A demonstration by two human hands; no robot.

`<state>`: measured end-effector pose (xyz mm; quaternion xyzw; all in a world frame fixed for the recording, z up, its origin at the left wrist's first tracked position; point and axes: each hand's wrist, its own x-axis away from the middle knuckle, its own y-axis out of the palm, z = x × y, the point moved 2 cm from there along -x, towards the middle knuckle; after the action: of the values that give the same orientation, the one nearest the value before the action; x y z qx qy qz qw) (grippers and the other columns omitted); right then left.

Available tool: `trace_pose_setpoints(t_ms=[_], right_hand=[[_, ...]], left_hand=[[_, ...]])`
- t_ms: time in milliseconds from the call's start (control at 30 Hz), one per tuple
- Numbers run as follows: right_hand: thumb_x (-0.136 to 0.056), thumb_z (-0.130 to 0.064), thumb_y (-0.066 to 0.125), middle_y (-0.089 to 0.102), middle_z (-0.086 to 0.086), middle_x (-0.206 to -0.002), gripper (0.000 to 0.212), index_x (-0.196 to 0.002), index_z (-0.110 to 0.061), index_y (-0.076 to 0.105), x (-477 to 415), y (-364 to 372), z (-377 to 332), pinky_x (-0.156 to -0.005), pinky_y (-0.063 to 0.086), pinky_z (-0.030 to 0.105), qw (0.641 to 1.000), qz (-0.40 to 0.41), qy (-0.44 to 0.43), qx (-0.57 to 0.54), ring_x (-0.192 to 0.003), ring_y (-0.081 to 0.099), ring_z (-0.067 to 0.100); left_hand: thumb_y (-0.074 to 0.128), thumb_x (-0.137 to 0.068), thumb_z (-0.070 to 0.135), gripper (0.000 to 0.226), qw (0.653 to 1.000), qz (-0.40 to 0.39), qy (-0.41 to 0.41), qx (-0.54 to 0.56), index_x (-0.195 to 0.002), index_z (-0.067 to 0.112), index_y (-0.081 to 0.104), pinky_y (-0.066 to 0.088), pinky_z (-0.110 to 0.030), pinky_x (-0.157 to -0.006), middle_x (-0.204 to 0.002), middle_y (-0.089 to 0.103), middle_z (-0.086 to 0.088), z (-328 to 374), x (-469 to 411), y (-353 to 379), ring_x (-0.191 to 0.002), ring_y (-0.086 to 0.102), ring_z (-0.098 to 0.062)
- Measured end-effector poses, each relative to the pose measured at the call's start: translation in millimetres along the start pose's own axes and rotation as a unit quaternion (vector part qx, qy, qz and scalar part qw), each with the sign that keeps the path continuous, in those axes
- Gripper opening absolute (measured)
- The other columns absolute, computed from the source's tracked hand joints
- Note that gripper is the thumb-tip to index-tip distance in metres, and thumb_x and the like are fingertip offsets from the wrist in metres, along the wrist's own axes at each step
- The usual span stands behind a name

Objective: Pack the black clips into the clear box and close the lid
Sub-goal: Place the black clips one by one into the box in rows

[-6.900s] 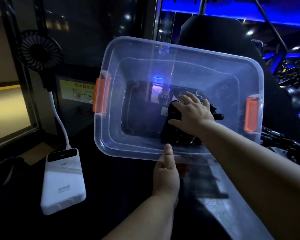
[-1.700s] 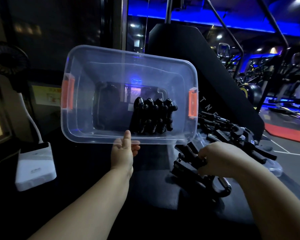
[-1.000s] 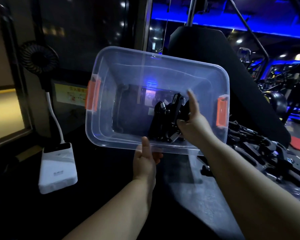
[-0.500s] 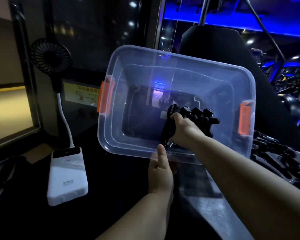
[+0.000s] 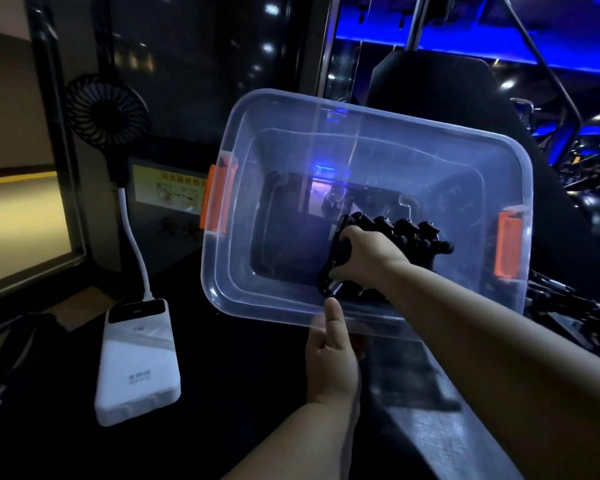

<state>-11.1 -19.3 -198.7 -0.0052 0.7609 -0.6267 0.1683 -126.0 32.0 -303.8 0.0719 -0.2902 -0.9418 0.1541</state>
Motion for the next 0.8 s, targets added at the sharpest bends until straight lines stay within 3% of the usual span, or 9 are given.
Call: trace_pose_setpoints(t_ms=[167, 300, 400, 467, 533, 600, 667, 733, 800], right_hand=[[-0.073, -0.036, 0.078, 0.063, 0.009, -0.091, 0.054, -0.109, -0.011, 0.047, -4.0, 7.0, -5.3, -0.064, 0.043, 0.03, 0.996, 0.013, -0.006, 0.087, -0.092, 0.063, 0.031], [-0.075, -0.039, 0.077, 0.065, 0.008, -0.107, 0.054, -0.11, -0.011, 0.049, -10.2, 7.7, -10.6, -0.068, 0.045, 0.034, 0.987, 0.033, -0.01, 0.159, -0.102, 0.063, 0.031], [-0.072, -0.052, 0.075, 0.065, 0.003, -0.104, 0.062, -0.113, -0.014, 0.049, -13.9, 10.2, -14.5, -0.061, 0.04, 0.03, 0.965, 0.067, -0.034, 0.251, -0.099, 0.063, 0.027], [-0.068, -0.06, 0.074, 0.061, 0.004, -0.107, 0.068, -0.115, -0.018, 0.05, -15.5, 10.6, -16.4, -0.065, 0.038, 0.031, 0.946, 0.104, -0.061, 0.3, -0.102, 0.057, 0.025], [-0.066, -0.065, 0.071, 0.054, 0.004, -0.116, 0.069, -0.118, -0.023, 0.053, -17.1, 11.6, -15.2, -0.078, 0.038, 0.036, 0.93, 0.129, -0.113, 0.325, -0.11, 0.048, 0.025], [-0.067, -0.07, 0.063, 0.047, 0.002, -0.124, 0.069, -0.12, -0.028, 0.056, -18.0, 15.2, -9.2, -0.098, 0.026, 0.04, 0.917, 0.113, -0.184, 0.335, -0.12, 0.037, 0.023], [-0.066, -0.075, 0.057, 0.041, -0.001, -0.133, 0.073, -0.125, -0.032, 0.054, -18.0, 19.4, -1.8, -0.11, 0.005, 0.048, 0.914, 0.068, -0.217, 0.337, -0.131, 0.026, 0.021], [-0.067, -0.075, 0.057, 0.037, -0.003, -0.141, 0.076, -0.131, -0.035, 0.05, -18.4, 21.7, 1.3, -0.111, -0.011, 0.056, 0.911, 0.034, -0.219, 0.347, -0.138, 0.02, 0.02], [-0.068, -0.074, 0.058, 0.038, -0.003, -0.142, 0.075, -0.132, -0.035, 0.05, -19.5, 23.2, -0.4, -0.111, -0.012, 0.059, 0.904, 0.025, -0.222, 0.364, -0.14, 0.019, 0.02]], left_hand=[[0.045, -0.034, 0.1, 0.122, 0.999, 0.037, 0.008, -0.014, -0.112, 0.007, 0.06, 0.048, -0.046, -0.097, -0.108, 0.068, -0.02, 1.7, 2.1, 1.1, -0.106, 0.063, -0.035], [0.051, -0.03, 0.099, 0.101, 0.999, 0.041, 0.0, 0.017, -0.088, 0.017, 0.063, 0.048, -0.041, -0.083, -0.081, 0.069, -0.006, -0.9, 1.5, 1.2, -0.083, 0.065, -0.028], [0.052, -0.026, 0.098, 0.103, 0.999, 0.038, -0.006, 0.038, -0.087, 0.016, 0.062, 0.047, -0.034, -0.073, -0.067, 0.068, 0.0, -0.6, 2.9, 1.3, -0.069, 0.063, -0.017], [0.051, -0.025, 0.099, 0.105, 0.999, 0.04, -0.011, 0.028, -0.088, 0.016, 0.062, 0.048, -0.035, -0.072, -0.067, 0.069, 0.0, -1.2, 2.8, 1.3, -0.068, 0.063, -0.016], [0.048, -0.027, 0.1, 0.108, 0.999, 0.045, -0.006, 0.006, -0.091, 0.015, 0.063, 0.05, -0.041, -0.081, -0.077, 0.071, -0.005, -1.2, 2.7, 1.2, -0.079, 0.066, -0.023], [0.045, -0.032, 0.101, 0.113, 0.999, 0.047, -0.002, -0.015, -0.101, 0.013, 0.064, 0.049, -0.046, -0.092, -0.094, 0.072, -0.013, 2.6, 3.3, 1.5, -0.096, 0.066, -0.03], [0.044, -0.046, 0.095, 0.11, 0.999, 0.038, -0.003, -0.024, -0.112, 0.009, 0.062, 0.048, -0.047, -0.096, -0.105, 0.07, -0.018, 7.0, 4.5, 1.8, -0.103, 0.064, -0.032], [0.042, -0.053, 0.09, 0.104, 0.999, 0.029, -0.008, -0.022, -0.115, 0.008, 0.061, 0.048, -0.044, -0.095, -0.106, 0.069, -0.018, 9.7, 5.9, 2.7, -0.103, 0.064, -0.032], [0.041, -0.054, 0.09, 0.1, 0.999, 0.027, -0.013, -0.027, -0.113, 0.012, 0.063, 0.049, -0.044, -0.097, -0.106, 0.07, -0.014, 9.4, 6.5, 1.5, -0.104, 0.064, -0.03]])
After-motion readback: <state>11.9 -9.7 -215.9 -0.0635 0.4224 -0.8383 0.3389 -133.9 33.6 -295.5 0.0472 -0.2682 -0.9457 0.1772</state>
